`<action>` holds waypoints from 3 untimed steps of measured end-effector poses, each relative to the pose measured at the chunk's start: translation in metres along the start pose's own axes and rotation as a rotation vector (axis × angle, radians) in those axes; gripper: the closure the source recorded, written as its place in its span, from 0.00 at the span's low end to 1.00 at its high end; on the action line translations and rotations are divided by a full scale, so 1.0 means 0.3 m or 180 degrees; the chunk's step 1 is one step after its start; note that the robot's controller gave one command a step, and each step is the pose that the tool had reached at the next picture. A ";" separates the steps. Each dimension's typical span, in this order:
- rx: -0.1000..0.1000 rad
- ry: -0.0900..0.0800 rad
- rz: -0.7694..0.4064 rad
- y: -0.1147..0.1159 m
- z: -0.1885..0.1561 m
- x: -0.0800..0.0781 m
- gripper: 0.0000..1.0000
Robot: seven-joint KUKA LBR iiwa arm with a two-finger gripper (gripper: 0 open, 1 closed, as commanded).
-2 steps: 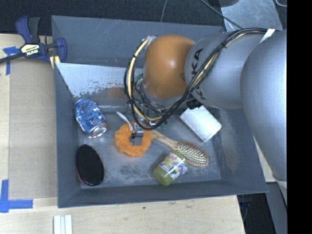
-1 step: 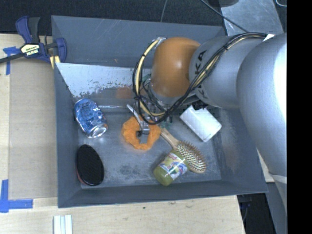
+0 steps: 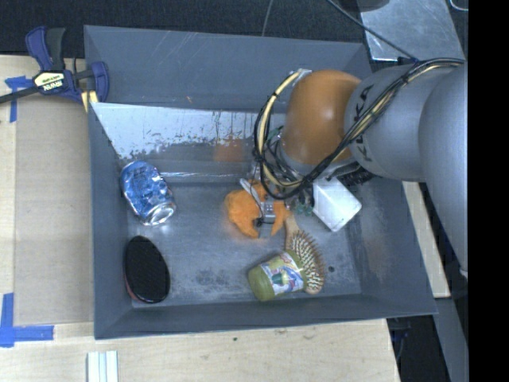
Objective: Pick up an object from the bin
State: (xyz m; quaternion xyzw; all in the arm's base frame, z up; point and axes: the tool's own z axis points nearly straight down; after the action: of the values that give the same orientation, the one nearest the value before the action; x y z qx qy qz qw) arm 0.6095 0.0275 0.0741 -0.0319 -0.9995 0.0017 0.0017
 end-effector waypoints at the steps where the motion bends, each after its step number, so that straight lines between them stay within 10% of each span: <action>1: -0.0010 -0.0010 -0.0012 0.014 -0.004 -0.002 1.00; 3: -0.0025 -0.0095 -0.0018 0.136 -0.623 -0.057 1.00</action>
Offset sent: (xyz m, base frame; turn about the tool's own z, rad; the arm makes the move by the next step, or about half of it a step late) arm 0.0000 0.0000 0.0000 0.0000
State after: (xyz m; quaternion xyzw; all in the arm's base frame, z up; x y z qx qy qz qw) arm 0.6299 0.0676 0.2608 -0.0291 -0.9995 -0.0017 -0.0133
